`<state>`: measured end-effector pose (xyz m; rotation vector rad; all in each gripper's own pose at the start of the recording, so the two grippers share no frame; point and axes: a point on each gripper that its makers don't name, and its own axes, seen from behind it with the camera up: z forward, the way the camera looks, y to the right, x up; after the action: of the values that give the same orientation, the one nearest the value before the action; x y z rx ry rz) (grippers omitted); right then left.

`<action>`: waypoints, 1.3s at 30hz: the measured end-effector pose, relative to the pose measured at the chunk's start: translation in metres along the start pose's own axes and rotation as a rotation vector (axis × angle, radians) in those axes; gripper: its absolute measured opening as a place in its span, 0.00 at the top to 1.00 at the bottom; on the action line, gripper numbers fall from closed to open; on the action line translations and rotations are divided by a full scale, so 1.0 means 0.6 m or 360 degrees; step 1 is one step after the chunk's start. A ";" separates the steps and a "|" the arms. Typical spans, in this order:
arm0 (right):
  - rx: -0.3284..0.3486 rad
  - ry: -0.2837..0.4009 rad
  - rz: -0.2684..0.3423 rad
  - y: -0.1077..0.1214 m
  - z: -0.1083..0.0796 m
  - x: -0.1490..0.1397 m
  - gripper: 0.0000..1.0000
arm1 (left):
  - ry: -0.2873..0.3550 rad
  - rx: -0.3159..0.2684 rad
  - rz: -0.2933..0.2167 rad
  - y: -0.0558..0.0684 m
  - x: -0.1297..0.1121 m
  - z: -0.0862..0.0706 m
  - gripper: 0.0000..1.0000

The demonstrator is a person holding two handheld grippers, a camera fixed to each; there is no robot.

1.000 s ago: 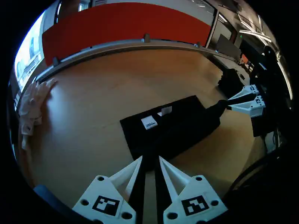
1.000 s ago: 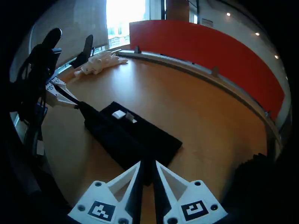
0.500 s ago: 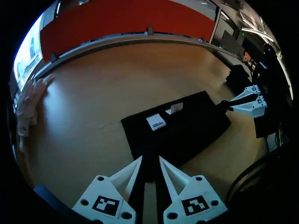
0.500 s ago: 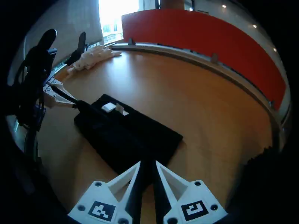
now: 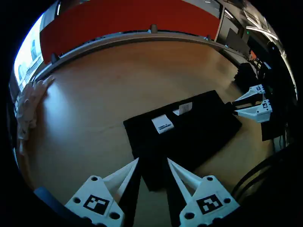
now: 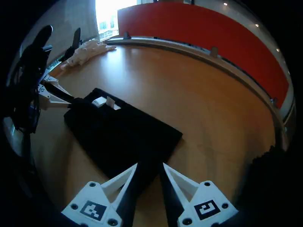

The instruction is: Fold towel

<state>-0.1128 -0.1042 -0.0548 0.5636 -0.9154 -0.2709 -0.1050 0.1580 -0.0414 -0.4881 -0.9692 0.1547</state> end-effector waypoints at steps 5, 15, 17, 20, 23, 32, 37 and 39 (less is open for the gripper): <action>-0.0025 0.0003 -0.0001 0.008 0.006 0.002 0.42 | -0.0003 0.0023 0.0000 -0.005 -0.001 0.004 0.58; -0.0063 0.0007 -0.0018 0.024 0.012 0.003 0.33 | -0.0002 0.0068 0.0034 -0.017 0.000 0.008 0.39; -0.0068 0.0006 -0.0020 0.027 0.013 0.002 0.32 | -0.0006 0.0083 0.0043 -0.021 -0.001 0.009 0.36; -0.0076 0.0005 -0.0025 0.030 0.015 0.002 0.31 | -0.0010 0.0100 0.0065 -0.026 -0.002 0.011 0.33; -0.0081 0.0005 -0.0029 0.032 0.017 0.003 0.29 | -0.0016 0.0113 0.0087 -0.031 -0.003 0.013 0.33; -0.0098 0.0011 -0.0041 0.038 0.022 0.007 0.14 | -0.0027 0.0151 0.0127 -0.040 -0.003 0.017 0.18; -0.0116 0.0019 -0.0041 0.045 0.024 0.014 0.11 | -0.0028 0.0170 0.0139 -0.049 0.002 0.018 0.08; -0.0120 0.0023 -0.0041 0.048 0.025 0.017 0.11 | -0.0027 0.0175 0.0141 -0.051 0.005 0.019 0.08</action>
<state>-0.1191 -0.0903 -0.0247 0.5074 -0.8808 -0.3230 -0.1153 0.1355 -0.0198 -0.4291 -0.9506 0.2911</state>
